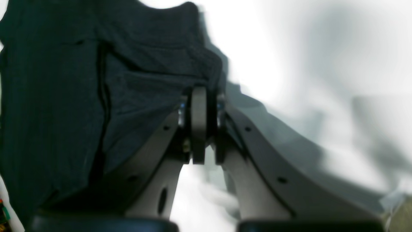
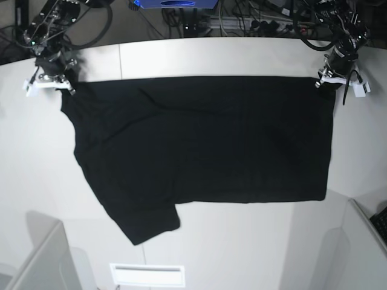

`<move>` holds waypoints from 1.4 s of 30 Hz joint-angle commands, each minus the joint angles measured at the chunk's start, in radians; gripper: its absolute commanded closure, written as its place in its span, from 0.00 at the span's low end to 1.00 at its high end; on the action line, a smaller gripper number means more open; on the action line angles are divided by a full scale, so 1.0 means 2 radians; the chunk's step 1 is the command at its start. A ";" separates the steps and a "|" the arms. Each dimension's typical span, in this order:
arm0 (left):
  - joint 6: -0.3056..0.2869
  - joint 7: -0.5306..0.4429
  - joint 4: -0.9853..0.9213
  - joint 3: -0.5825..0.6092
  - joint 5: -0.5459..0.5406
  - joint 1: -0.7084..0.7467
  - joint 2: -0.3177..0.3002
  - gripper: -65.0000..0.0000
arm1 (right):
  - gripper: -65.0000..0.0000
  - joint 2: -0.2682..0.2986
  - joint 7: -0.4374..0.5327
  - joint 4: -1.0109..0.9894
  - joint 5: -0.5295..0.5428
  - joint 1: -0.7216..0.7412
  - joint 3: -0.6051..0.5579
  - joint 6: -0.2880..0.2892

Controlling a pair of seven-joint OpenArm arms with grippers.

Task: Fold the T-shirt properly
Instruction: 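Drag the shirt further toward the robot with both grippers, then carry the shoulder edge over the shirt toward the hem with both grippers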

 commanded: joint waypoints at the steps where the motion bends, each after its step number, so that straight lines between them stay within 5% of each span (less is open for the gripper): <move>1: 0.016 0.020 0.007 -0.002 0.030 0.014 -0.002 1.00 | 1.00 0.005 0.013 0.016 0.004 -0.005 0.002 0.000; 14: 0.016 0.020 0.030 -0.002 0.030 0.083 -0.002 1.00 | 1.00 -0.026 0.013 0.082 0.004 -0.099 0.002 0.000; 31: 0.016 0.020 0.091 -0.004 0.030 0.132 -0.002 1.00 | 1.00 -0.026 0.012 0.137 0.004 -0.126 0.003 0.000; 32: 0.016 0.020 0.105 -0.004 0.030 0.135 -0.002 0.89 | 1.00 -0.027 0.007 0.139 0.004 -0.127 0.004 0.000; 35: 0.016 0.020 0.127 -0.007 0.030 0.137 -0.002 0.52 | 0.62 -0.028 -0.013 0.148 0.005 -0.126 0.004 0.000; 37: 0.016 0.020 0.136 -0.007 0.030 0.137 -0.002 0.37 | 0.49 -0.035 -0.014 0.151 0.009 -0.127 0.005 0.000; 42: 0.016 0.020 0.151 -0.014 0.030 0.134 -0.002 0.28 | 0.60 -0.039 -0.018 0.180 0.035 -0.128 0.036 0.000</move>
